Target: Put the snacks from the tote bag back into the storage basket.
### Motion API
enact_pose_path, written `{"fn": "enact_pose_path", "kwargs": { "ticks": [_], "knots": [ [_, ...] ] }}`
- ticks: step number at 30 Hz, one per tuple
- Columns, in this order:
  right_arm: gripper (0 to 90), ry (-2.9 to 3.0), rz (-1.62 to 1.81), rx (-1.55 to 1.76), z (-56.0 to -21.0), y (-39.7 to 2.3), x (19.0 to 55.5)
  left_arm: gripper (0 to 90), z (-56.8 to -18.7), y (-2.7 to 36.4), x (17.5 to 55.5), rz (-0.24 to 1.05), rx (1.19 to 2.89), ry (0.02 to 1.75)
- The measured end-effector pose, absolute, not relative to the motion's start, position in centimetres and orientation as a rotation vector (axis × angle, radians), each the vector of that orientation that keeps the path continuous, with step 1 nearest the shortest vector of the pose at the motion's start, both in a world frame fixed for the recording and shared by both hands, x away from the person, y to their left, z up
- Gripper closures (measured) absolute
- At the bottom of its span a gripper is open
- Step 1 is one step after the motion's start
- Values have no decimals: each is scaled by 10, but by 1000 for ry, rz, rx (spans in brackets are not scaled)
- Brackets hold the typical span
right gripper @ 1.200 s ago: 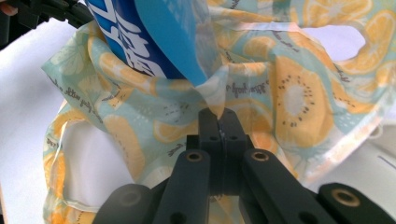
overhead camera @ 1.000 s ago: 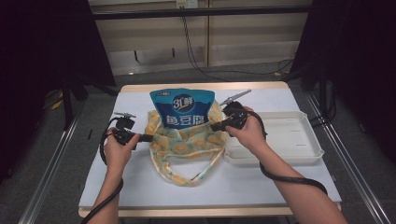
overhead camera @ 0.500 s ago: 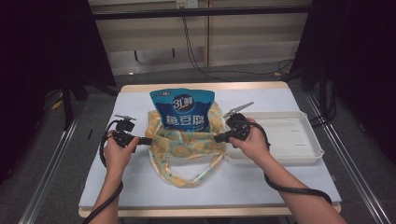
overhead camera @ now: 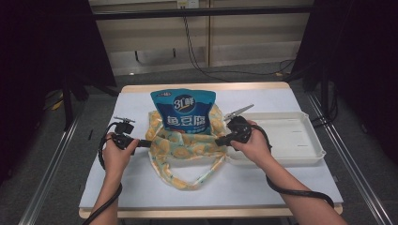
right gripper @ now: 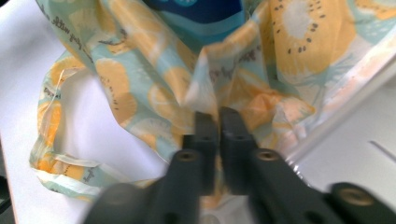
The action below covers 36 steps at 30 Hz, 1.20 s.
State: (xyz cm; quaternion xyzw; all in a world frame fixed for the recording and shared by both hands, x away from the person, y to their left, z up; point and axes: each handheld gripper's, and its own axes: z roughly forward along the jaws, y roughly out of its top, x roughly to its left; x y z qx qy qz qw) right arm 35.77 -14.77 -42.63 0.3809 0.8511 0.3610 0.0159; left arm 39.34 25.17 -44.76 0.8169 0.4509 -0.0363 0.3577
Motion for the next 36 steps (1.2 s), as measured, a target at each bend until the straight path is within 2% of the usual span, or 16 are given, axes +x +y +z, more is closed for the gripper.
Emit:
{"fn": "enact_pose_path", "kwargs": {
  "ticks": [2,4,6,10,17,21,25,27,32,35,36],
  "knots": [
    [726,2650,1109,1193,-422,-148,357,749,-445,249,392,-84,2092,1172],
    [685,2651,1105,1170,-417,-149,357,616,-441,248,391,-57,2111,1176],
    [590,2652,1086,1159,-411,-150,356,536,-438,249,389,-69,2097,1161],
    [518,2641,1061,1119,-399,-153,356,328,-431,249,386,-18,2111,1176],
    [363,2637,1085,1082,-379,-157,359,124,-427,242,384,16,2149,1142],
    [312,2632,1137,1050,-371,-158,363,93,-426,239,383,48,2185,1123],
    [314,2624,1152,1015,-364,-158,367,122,-427,239,383,12,2167,1135],
    [300,2628,1147,1013,-361,-157,368,77,-427,240,384,17,2155,1148],
    [303,2640,1143,1026,-351,-154,371,86,-427,241,384,-2,2145,1156],
    [228,2663,1091,1024,-346,-151,374,76,-426,239,385,6,2154,1127],
    [199,2668,1071,1016,-345,-150,374,44,-425,238,385,19,2164,1127]
  ]
}}
